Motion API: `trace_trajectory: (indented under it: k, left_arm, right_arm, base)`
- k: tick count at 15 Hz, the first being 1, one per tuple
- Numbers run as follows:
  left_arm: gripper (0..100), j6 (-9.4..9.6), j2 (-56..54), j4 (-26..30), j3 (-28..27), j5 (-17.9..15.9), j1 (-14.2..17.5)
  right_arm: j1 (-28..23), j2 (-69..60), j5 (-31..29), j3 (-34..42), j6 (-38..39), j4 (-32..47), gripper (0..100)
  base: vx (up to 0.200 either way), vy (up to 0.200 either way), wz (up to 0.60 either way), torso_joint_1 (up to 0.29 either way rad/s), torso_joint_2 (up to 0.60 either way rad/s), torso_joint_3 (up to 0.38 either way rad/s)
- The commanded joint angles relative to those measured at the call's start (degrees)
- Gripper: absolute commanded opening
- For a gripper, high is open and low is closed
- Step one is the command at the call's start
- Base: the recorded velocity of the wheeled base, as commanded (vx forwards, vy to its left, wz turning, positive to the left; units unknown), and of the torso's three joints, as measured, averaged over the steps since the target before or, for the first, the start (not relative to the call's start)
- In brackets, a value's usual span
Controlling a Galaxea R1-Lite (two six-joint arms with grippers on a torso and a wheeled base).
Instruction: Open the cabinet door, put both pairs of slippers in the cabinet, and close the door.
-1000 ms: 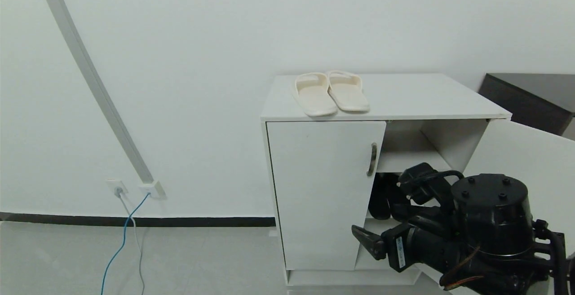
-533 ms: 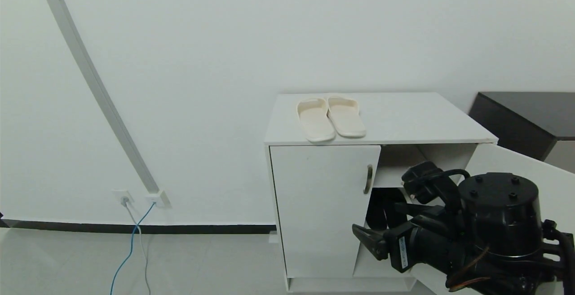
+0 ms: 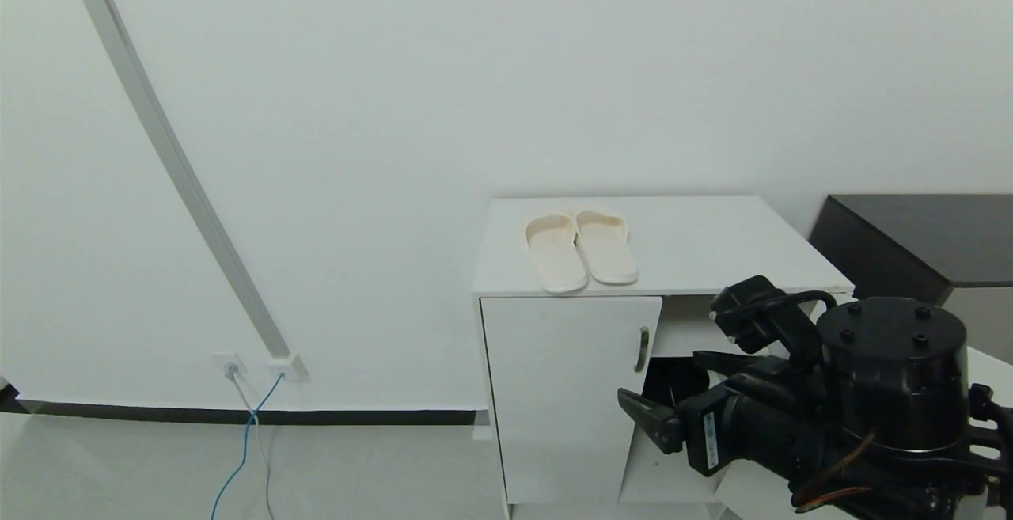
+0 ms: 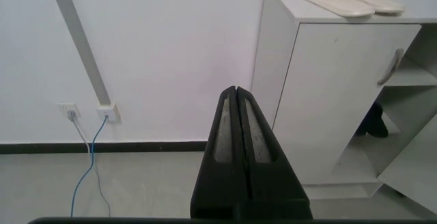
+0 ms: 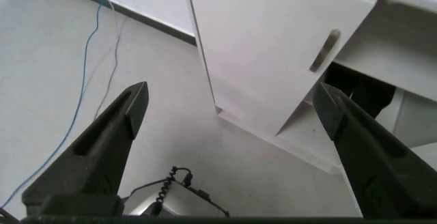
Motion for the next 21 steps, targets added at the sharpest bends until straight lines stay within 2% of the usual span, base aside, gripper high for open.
trace_trajectory:
  k: [1,6,8,10,11,12,14,18,21]
  left_arm:
    - [0,-0.06,0.06,0.07,0.01,0.01,0.00]
    - [0,0.03,0.06,-0.02,0.01,0.01,0.00]
    - [0,0.03,0.06,0.07,0.01,0.01,0.00]
    - [0,0.11,-0.02,0.07,0.01,-0.08,0.00]
    - [0,0.55,0.06,0.07,0.01,0.01,0.00]
    - [0,0.55,0.06,0.07,0.01,-0.08,0.00]
    - [0,0.55,0.06,0.07,0.01,-0.16,0.00]
    - [0,0.20,0.06,0.07,0.01,-0.16,0.00]
    - [0,0.11,0.06,0.07,0.01,-0.16,0.00]
  right_arm:
    - [0.61,-0.15,-0.23,-0.06,-0.10,-0.03,100]
    - [1.13,0.12,-1.55,1.43,-0.71,-4.69,100]
    - [1.13,1.26,-5.07,0.99,-1.68,-5.39,100]
    - [1.75,5.92,-12.80,-3.23,-0.45,-5.13,100]
    - [1.92,11.46,-18.60,-7.62,2.71,-5.13,100]
    - [1.84,14.27,-20.54,-10.44,4.38,-4.87,100]
    - [1.57,19.89,-21.77,-15.80,5.61,-3.72,100]
    - [-0.36,28.86,-21.77,-29.33,10.01,3.66,100]
    - [-0.98,32.20,-21.77,-34.08,10.18,4.36,100]
  base:
    - [0.000,0.000,0.00,0.207,-0.44,-0.246]
    - [0.000,0.000,0.00,0.175,-0.39,-0.213]
    - [0.000,0.000,0.00,0.171,-0.36,-0.195]
    - [0.000,0.000,0.00,0.168,-0.36,-0.193]
    - [0.000,0.000,0.00,0.061,-0.12,-0.056]
    - [0.000,0.000,0.00,0.027,-0.07,-0.036]
    - [0.000,0.000,0.00,0.000,0.00,0.000]
    - [0.000,0.000,0.00,0.000,0.00,0.000]
    - [0.200,0.000,0.00,0.007,0.00,0.002]
